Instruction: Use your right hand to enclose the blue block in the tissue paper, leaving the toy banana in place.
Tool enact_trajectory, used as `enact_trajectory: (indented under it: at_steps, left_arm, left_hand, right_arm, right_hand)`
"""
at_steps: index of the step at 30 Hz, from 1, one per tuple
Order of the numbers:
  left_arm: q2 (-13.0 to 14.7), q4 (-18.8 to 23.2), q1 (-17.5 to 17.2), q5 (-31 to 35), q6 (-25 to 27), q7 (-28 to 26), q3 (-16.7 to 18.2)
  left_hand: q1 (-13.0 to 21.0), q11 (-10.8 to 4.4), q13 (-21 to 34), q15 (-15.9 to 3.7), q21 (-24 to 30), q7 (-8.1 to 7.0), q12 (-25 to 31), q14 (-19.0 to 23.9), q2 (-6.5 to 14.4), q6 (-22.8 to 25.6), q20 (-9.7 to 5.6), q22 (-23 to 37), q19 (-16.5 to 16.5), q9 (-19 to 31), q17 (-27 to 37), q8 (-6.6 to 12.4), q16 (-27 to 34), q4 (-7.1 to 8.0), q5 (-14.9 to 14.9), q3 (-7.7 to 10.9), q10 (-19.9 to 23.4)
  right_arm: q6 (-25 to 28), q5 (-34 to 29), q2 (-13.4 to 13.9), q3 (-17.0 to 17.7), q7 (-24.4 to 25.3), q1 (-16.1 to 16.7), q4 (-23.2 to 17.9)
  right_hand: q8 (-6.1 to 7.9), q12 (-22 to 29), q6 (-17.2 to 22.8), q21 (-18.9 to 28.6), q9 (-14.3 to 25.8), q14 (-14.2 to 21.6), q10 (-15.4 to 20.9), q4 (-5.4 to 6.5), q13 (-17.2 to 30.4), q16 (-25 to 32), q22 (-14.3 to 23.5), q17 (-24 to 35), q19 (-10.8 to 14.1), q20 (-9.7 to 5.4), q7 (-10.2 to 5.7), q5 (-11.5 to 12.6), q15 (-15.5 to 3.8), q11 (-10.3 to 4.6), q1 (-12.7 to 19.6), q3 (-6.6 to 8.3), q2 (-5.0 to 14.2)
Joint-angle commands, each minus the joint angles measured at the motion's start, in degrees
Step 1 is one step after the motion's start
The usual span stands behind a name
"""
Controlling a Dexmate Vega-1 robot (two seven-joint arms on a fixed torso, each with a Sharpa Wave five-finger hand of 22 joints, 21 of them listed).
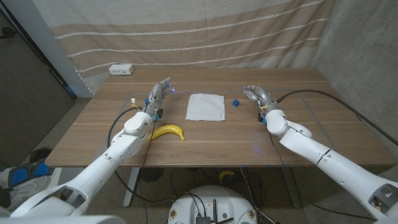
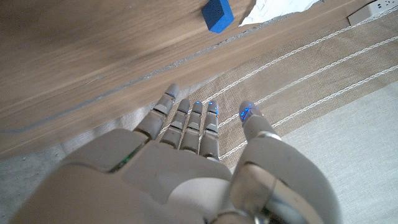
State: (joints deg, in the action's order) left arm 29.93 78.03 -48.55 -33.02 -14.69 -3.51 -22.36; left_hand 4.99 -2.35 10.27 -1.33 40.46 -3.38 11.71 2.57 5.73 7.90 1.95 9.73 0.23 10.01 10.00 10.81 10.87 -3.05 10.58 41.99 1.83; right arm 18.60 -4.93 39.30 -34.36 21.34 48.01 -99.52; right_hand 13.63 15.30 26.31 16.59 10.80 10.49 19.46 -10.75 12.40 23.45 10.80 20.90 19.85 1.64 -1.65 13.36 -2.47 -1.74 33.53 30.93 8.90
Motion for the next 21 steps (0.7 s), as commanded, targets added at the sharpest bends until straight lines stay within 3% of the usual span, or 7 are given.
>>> enact_trajectory:
  at_steps: [1, 15, 21]
  left_arm:
    - [0.41, 1.06, -0.59, -0.01, 0.73, -0.54, 0.11]
    - [0.64, 1.12, -0.64, -0.17, 0.94, -0.24, 0.14]
    - [0.73, 1.12, -0.73, -0.33, 1.01, -0.15, 0.24]
  left_hand:
    - [-0.69, -0.17, 0.15, -0.25, -0.19, 0.09, 0.16, 0.52, 1.67, 0.81, 0.67, 0.29, 0.11, 0.31, 0.23, 0.36, 0.30, -0.41, 0.00, 0.18, 0.42]
    - [-0.84, -0.17, 0.17, -0.11, -0.43, 0.25, 0.16, 0.64, 1.67, 0.98, 0.79, 0.30, 0.13, 0.33, 0.22, 0.32, 0.28, -0.54, 0.00, 0.24, 0.63]
    - [-0.98, 0.00, 0.18, -0.09, -0.58, 0.35, 0.18, 0.75, 1.67, 1.09, 0.87, 0.31, 0.15, 0.35, 0.25, 0.30, 0.29, -0.58, -0.01, 0.26, 0.82]
  right_arm:
    - [2.13, -3.17, -0.69, -2.40, -0.39, -1.05, 0.12]
    - [4.40, -6.33, -1.76, -4.61, -0.67, -2.23, 0.95]
    - [5.41, -7.97, -2.57, -5.77, -0.36, -2.92, 1.85]
  right_hand:
    - [0.60, 0.46, 1.60, 0.53, 0.27, 0.31, 0.73, -0.04, 0.23, 0.12, 0.17, 0.04, 0.75, 0.05, 0.22, 0.26, -2.80, -0.25, 1.81, 0.43, -0.11]
    - [1.20, 0.63, 4.36, 0.85, 0.27, 0.88, 2.10, -0.40, 0.19, 0.26, 0.12, -0.13, 1.81, 0.26, 0.37, 0.06, -2.76, -0.16, 5.14, 0.44, -1.34]
    - [1.69, 0.64, 6.35, 1.12, 0.24, 1.75, 3.14, -0.64, 0.09, 0.42, 0.07, -0.43, 2.79, 0.45, -0.05, -0.40, -3.14, -0.72, 8.48, 0.19, -3.38]
